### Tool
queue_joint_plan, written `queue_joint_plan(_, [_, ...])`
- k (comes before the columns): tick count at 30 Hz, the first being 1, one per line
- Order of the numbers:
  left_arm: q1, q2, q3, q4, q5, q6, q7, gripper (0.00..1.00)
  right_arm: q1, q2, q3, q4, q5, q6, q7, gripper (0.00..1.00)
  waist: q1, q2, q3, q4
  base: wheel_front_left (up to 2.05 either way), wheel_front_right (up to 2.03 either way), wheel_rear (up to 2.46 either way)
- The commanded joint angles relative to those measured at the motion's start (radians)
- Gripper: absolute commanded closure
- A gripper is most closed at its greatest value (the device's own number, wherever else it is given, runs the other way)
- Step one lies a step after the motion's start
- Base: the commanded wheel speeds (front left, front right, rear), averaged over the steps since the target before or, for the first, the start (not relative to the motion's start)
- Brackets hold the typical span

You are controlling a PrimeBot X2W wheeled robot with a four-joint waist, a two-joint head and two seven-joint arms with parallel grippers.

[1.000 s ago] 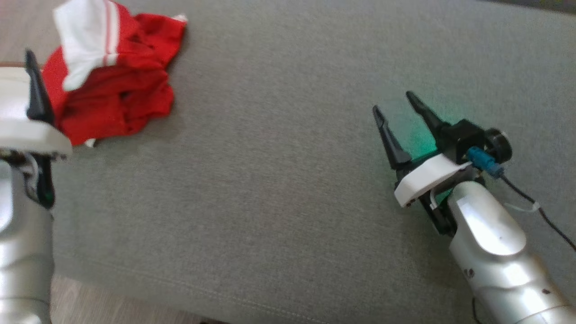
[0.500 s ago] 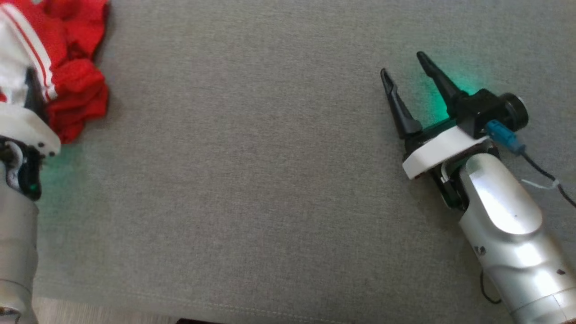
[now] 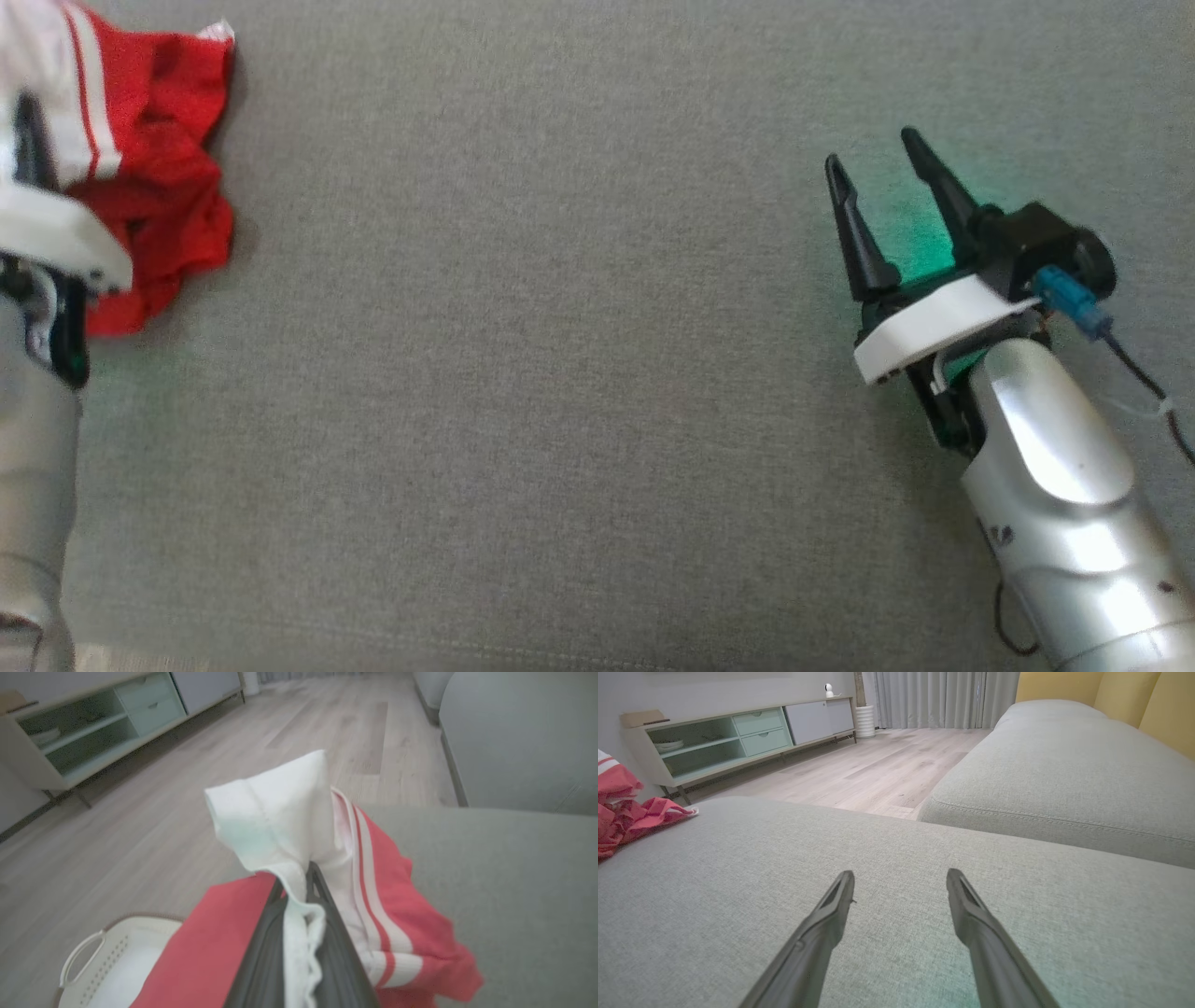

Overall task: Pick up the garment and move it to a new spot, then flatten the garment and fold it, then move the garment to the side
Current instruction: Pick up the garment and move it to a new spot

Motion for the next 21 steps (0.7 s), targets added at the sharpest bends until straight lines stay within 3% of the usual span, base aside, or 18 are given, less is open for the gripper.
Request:
queue_joint_plan(1, [-0.075, 0.064, 0.003, -0.059, 0.016, -0.010, -0.032, 1.00, 0.025, 0.023, 0.002, -0.023, 0.004, 0.008, -0.005, 0.00, 0.0001, 0.0000, -0.034, -0.019, 0.00, 0.00, 0.00])
queue_joint_plan(9, [-0.136, -0.006, -0.138, -0.208, 0.046, -0.022, -0.067, 1.00, 0.080, 0.066, -0.048, -0.028, 0.006, 0.008, -0.005, 0.00, 0.0001, 0.0000, -0.112, -0.116, 0.00, 0.00, 0.00])
queue_joint_plan(15, [-0.118, -0.104, -0.249, -0.328, -0.010, -0.022, -0.067, 1.00, 0.119, 0.091, -0.056, -0.035, 0.006, 0.008, -0.005, 0.00, 0.0001, 0.0000, -0.152, -0.230, 0.00, 0.00, 0.00])
queue_joint_plan(21, [-0.037, -0.208, -0.298, -0.342, -0.071, -0.023, -0.096, 1.00, 0.149, 0.106, -0.059, -0.044, 0.004, 0.008, -0.005, 0.00, 0.0001, 0.0000, -0.171, -0.317, 0.00, 0.00, 0.00])
